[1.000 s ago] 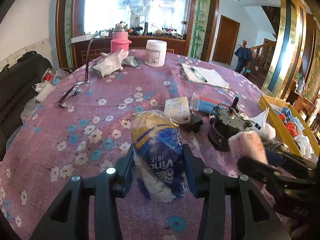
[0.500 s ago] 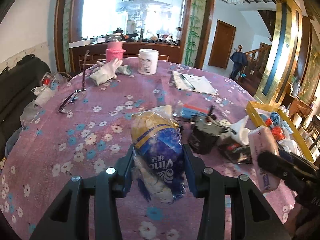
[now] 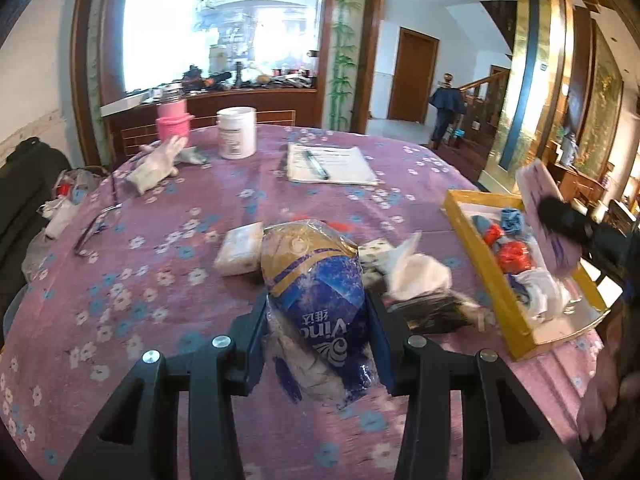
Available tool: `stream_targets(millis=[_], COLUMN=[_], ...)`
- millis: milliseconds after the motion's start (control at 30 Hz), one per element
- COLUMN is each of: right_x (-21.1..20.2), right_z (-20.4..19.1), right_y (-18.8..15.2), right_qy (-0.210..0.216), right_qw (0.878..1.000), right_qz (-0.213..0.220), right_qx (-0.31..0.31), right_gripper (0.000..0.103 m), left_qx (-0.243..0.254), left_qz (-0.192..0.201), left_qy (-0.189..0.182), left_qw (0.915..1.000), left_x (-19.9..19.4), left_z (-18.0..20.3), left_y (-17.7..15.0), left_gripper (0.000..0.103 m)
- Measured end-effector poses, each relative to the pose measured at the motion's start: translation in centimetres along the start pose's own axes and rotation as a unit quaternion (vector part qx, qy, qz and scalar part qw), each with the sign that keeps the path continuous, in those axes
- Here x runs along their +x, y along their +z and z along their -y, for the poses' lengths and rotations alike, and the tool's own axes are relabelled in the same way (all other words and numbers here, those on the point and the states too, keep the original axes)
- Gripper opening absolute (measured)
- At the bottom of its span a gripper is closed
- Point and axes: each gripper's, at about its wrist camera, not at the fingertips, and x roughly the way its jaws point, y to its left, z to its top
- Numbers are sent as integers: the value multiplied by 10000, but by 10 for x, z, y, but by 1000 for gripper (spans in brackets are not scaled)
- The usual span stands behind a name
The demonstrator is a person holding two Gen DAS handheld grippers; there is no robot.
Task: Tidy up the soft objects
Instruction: 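Lift and carry the Vinda bag and rose tissue pack over the tray, then lower both packs into the tray and open both grippers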
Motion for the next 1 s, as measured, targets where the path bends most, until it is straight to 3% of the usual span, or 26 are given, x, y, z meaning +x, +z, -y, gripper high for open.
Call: stream_targets(millis=[233,500,833,1000], right_x=[-19,-46,-45,-46], right_z=[60,164,222,229], right_y=[35,41,26,25], right_qy=[-690,-1245,-2236,-2370], right_qw=[9968,9811,9520,9468], right_qz=[341,471,-151,-371], right_qx=[211,1401,2086,2144], right_gripper=[52,52,52,54], left_qx=[209,839,1167,1260], left_qz=[-74,-170,-1095,-1360], left_qy=[-281,-846,-1641,-1808], left_qw=[9994,9927,9734,9659], left_x=[6,28,111,138], left_z=[44,135,235,259], left_y=[19,49,51,37], left_gripper=[43,43,43,43])
